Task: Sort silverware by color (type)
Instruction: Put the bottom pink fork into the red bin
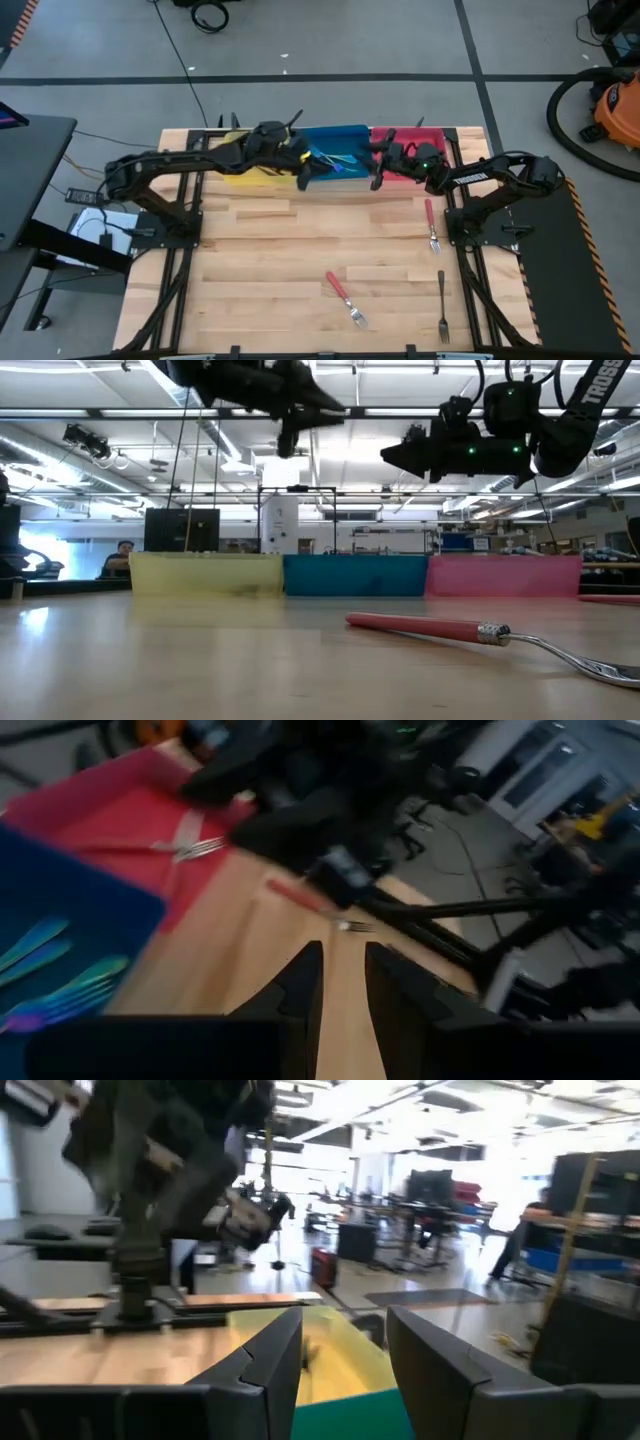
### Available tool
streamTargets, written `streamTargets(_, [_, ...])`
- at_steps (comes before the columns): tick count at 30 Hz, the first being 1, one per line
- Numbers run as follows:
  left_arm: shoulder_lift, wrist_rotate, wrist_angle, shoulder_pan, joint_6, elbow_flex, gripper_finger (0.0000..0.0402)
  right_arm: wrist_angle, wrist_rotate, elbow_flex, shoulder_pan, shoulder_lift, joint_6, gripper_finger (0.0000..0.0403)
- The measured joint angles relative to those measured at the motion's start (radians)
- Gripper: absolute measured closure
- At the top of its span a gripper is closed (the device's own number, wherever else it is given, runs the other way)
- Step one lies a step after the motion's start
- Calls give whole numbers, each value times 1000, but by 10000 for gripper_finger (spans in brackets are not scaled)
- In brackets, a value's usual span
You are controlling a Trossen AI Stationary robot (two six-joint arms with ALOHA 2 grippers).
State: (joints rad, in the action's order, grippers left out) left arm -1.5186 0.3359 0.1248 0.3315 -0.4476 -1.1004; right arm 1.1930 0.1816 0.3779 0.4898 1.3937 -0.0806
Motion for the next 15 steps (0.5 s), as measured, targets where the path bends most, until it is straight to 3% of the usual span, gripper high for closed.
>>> streamTargets(15, [202, -3, -37, -51, 46, 0, 324, 19, 83, 0, -58, 0, 1, 247])
